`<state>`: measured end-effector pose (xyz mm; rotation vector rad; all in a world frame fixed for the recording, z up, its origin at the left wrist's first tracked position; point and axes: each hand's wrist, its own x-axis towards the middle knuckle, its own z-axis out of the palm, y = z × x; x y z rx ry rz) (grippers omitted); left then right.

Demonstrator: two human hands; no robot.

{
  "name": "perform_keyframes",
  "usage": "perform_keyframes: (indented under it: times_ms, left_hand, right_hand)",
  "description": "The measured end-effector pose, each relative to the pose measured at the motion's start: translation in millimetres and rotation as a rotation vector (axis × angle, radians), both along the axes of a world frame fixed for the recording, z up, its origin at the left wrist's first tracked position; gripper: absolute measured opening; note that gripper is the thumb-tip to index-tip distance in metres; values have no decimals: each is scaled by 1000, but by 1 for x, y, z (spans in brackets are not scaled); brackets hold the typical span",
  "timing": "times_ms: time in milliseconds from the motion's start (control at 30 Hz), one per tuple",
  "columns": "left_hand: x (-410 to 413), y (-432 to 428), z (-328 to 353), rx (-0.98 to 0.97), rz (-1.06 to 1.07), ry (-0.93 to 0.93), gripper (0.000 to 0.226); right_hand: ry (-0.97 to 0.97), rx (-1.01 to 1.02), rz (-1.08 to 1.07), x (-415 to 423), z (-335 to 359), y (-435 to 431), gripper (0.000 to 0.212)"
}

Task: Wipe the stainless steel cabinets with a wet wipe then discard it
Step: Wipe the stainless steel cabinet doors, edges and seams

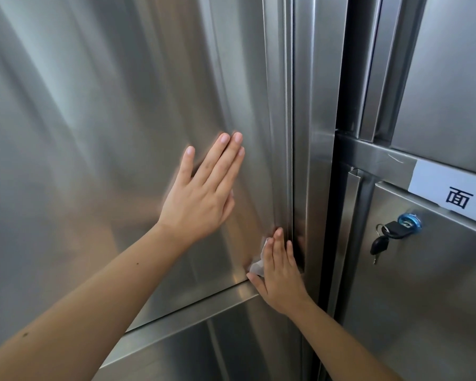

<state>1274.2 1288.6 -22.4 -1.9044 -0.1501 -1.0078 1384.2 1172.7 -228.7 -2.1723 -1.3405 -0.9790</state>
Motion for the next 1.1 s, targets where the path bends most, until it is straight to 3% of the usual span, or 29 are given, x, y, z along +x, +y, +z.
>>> perform_keyframes:
  times_ms: [200,867,1100]
  left_hand:
    - [-3,-5,5,-63,-44,26,63]
    - [-16,1,121,-91,-110,-164,54]
    - [-13,-3,170,-114,-127,-191,56]
  right_hand:
    - [-11,96,52,5,22,9,76]
    - [-196,395,22,19,256,37,79]
    - [-301,387,35,25,331,36,80]
